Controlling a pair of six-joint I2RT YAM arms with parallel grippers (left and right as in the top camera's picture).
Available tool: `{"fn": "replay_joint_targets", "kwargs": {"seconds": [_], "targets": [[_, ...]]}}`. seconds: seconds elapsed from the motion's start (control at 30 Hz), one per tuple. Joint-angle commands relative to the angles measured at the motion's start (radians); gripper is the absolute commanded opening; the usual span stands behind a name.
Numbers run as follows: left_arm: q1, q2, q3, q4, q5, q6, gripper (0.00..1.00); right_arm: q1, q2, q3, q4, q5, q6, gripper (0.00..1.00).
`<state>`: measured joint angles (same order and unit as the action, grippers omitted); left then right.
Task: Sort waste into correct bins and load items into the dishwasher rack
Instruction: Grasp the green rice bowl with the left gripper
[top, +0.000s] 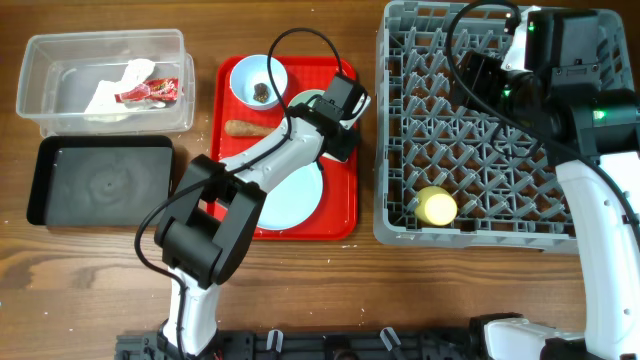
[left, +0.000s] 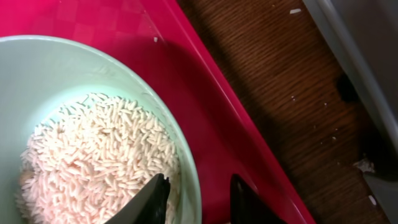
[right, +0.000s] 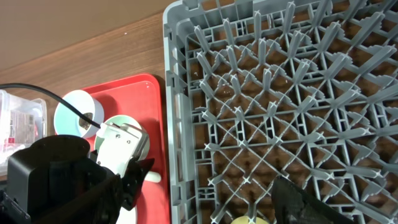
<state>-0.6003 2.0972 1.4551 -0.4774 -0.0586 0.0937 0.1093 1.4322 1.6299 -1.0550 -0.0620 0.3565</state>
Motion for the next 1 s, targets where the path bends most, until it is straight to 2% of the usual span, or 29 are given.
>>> {"fn": "replay_joint_targets", "kwargs": {"seconds": [0.0,0.07,0.13,0.27,0.43,0.6,0.7,0.77,0.9,0.97], "targets": [[0.003,0.006,0.01,0.004,-0.011,0.003,0.28,0.0,0.001,0.012,-0.001,0.018,-0.042,0.8],[0.003,0.003,0.01,0.011,-0.011,-0.024,0.2,0.0,0.001,0.012,-0.003,0.021,-0.046,0.81],[0.003,-0.005,0.01,0.018,-0.014,-0.058,0.04,0.0,0.002,0.012,-0.004,0.021,-0.047,0.82],[0.003,-0.046,0.011,0.027,-0.016,-0.078,0.04,0.001,0.002,0.012,-0.009,0.021,-0.093,0.82],[0.003,-0.169,0.019,0.01,-0.014,-0.237,0.04,0.0,0.002,0.012,-0.012,0.021,-0.095,0.83],[0.048,-0.354,0.019,-0.143,-0.015,-0.381,0.04,0.001,0.002,0.012,-0.02,0.022,-0.121,0.83],[0.143,-0.444,0.019,-0.296,-0.022,-0.517,0.04,0.0,0.002,0.012,-0.031,0.021,-0.121,0.83],[0.215,-0.468,0.019,-0.393,-0.021,-0.552,0.04,0.0,0.002,0.012,-0.035,0.021,-0.122,0.83],[0.392,-0.465,0.016,-0.572,-0.007,-0.541,0.04,0.001,0.002,0.001,-0.031,0.021,-0.121,0.83],[0.472,-0.461,0.014,-0.599,0.063,-0.469,0.04,0.001,0.006,-0.007,-0.031,0.021,-0.122,0.84]]}}
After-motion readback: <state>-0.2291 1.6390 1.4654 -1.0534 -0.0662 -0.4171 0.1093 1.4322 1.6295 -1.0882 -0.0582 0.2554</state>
